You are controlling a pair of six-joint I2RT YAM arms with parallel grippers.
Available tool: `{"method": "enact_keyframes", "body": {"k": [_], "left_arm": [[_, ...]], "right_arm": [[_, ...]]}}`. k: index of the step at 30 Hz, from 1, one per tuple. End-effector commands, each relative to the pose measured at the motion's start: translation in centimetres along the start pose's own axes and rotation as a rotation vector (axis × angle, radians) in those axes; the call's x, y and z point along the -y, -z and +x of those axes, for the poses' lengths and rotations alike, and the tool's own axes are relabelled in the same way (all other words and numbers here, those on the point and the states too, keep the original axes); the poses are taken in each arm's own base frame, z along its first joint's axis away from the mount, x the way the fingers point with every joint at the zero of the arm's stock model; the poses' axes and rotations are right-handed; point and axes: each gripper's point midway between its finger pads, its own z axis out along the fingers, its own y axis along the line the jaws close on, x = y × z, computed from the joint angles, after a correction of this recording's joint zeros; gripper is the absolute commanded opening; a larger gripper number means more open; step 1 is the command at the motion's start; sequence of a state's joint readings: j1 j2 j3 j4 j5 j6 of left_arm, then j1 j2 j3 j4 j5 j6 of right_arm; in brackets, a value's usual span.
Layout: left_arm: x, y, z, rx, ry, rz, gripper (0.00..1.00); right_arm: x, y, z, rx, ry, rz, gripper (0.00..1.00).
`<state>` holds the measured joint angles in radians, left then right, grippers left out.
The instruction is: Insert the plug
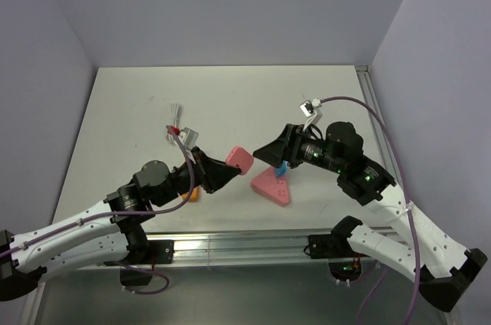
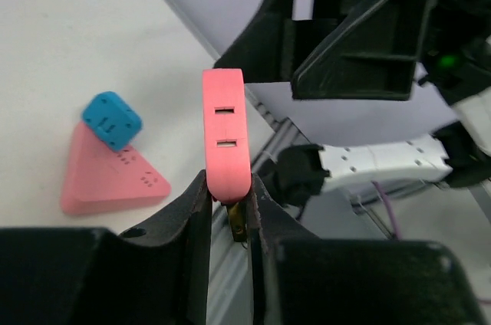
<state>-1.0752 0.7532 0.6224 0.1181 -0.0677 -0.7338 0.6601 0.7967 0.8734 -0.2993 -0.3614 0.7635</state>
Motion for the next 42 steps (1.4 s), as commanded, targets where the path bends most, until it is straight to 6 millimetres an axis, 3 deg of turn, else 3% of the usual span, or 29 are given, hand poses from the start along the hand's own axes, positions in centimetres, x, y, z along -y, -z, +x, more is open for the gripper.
{"method": "enact_keyframes", "body": {"k": [1, 4, 8, 15, 21, 22, 25, 26, 27, 28, 31, 35, 42], "left_arm": [[3.3, 1.6, 0.8, -0.080, -0.033, 0.185, 0.00], [4.9, 2.2, 1.3, -0.116, -0.026, 0.283, 0.00], [5.2, 2.1, 2.1, -0.142, 0.007, 0.325, 0.00], [5.7, 2.3, 2.1, -0.133, 0.036, 0.360, 0.00], [6.2, 2.2, 2.2, -0.141, 0.050, 0.396, 0.00], [6.2, 2.1, 2.4, -0.144, 0.053, 0.397, 0.00], [6.2, 2.0, 2.5, -0.154, 0.056, 0.404, 0.00], [6.2, 1.9, 2.5, -0.153, 0.058, 0.396, 0.00], [5.9, 1.7, 2.5, -0.154, 0.057, 0.381, 0.06], [5.2, 1.4, 2.1, -0.144, 0.060, 0.331, 0.29], [4.4, 1.4, 0.7, -0.091, 0.055, 0.269, 0.64], [3.9, 1.5, -0.3, -0.061, 0.050, 0.237, 0.63], [3.6, 1.3, -0.4, -0.046, 0.063, 0.236, 0.58]], "right_arm": [[-3.3, 1.6, 2.7, -0.116, 0.225, -0.289, 0.82], [-4.6, 2.4, 3.9, -0.175, 0.261, -0.398, 0.81], [-5.2, 2.6, 4.4, -0.202, 0.275, -0.453, 0.77], [-5.2, 2.7, 5.7, -0.252, 0.274, -0.513, 0.51], [-4.5, 2.5, 6.4, -0.273, 0.268, -0.516, 0.43], [-4.5, 2.5, 6.6, -0.283, 0.268, -0.524, 0.39], [-4.3, 2.5, 7.0, -0.300, 0.256, -0.526, 0.02], [-4.3, 2.5, 6.9, -0.293, 0.267, -0.526, 0.00], [-4.3, 2.5, 7.0, -0.295, 0.272, -0.527, 0.00], [-4.1, 2.6, 7.1, -0.300, 0.274, -0.524, 0.00], [-3.6, 2.6, 7.3, -0.300, 0.276, -0.494, 0.00], [-3.6, 2.9, 7.5, -0.302, 0.265, -0.497, 0.00], [-3.9, 3.0, 7.2, -0.294, 0.259, -0.494, 0.00]]}}
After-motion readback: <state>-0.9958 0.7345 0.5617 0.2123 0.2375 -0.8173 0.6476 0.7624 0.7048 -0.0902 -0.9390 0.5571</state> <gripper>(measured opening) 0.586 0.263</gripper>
